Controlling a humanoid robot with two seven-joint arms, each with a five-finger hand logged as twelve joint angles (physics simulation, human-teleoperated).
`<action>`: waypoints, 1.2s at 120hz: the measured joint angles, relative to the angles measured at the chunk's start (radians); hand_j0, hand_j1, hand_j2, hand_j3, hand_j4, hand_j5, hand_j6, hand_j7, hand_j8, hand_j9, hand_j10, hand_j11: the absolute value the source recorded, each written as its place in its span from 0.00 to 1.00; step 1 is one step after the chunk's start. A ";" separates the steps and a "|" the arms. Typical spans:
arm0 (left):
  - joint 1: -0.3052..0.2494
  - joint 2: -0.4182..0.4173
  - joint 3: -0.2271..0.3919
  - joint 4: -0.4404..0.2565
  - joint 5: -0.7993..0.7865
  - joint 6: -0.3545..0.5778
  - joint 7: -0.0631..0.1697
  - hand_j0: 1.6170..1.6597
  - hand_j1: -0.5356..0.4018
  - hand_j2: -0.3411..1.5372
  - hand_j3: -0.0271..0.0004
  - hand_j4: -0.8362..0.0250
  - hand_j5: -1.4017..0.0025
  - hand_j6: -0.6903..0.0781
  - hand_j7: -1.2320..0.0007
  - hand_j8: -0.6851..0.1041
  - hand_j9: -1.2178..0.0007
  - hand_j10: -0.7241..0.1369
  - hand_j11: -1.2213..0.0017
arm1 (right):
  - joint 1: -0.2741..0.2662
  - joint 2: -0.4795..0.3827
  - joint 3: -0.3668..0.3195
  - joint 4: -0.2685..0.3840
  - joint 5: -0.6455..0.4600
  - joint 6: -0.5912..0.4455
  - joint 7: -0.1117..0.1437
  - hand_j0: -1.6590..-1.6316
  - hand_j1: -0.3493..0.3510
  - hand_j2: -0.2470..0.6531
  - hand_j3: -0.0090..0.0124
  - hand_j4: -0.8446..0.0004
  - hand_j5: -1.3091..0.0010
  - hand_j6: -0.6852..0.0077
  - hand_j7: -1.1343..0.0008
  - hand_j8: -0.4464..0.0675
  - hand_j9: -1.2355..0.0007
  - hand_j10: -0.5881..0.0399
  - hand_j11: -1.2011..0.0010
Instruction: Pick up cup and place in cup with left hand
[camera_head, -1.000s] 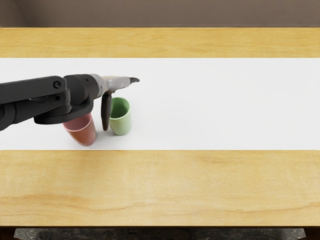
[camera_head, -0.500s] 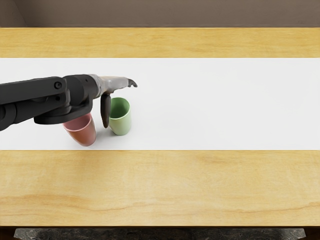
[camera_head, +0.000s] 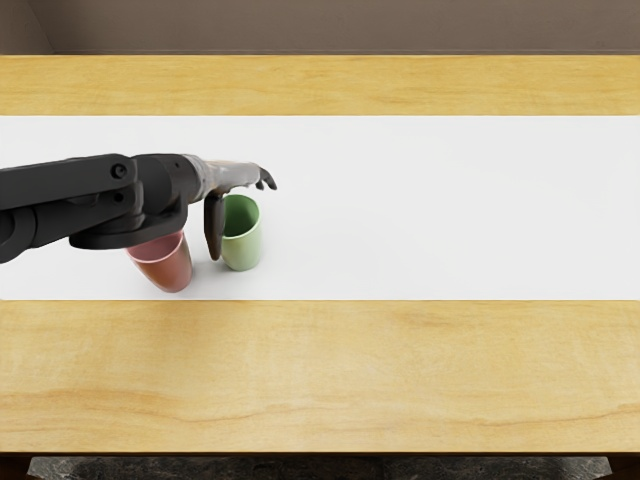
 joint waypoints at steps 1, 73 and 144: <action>-0.001 0.000 0.000 0.000 0.000 -0.001 0.000 0.96 0.69 0.20 0.99 0.74 0.82 0.64 0.79 0.61 0.79 0.61 0.79 | 0.000 0.000 0.000 0.000 0.000 0.000 0.000 0.04 0.04 0.27 0.42 0.97 0.98 0.95 0.97 0.82 0.97 0.90 0.97; -0.002 -0.001 -0.004 -0.003 -0.019 -0.007 0.000 0.96 0.51 0.22 0.99 0.58 0.69 0.45 0.65 0.44 0.64 0.45 0.64 | 0.000 0.000 0.000 0.000 0.000 0.000 0.000 0.04 0.04 0.27 0.42 0.97 0.98 0.95 0.97 0.82 0.97 0.90 0.97; -0.015 0.003 -0.021 -0.002 -0.070 -0.024 0.000 0.95 0.47 0.22 0.99 0.54 0.64 0.41 0.60 0.41 0.59 0.40 0.60 | 0.003 0.000 0.000 -0.002 0.000 0.000 0.000 0.04 0.04 0.27 0.42 0.97 0.98 0.95 0.97 0.82 0.97 0.90 0.97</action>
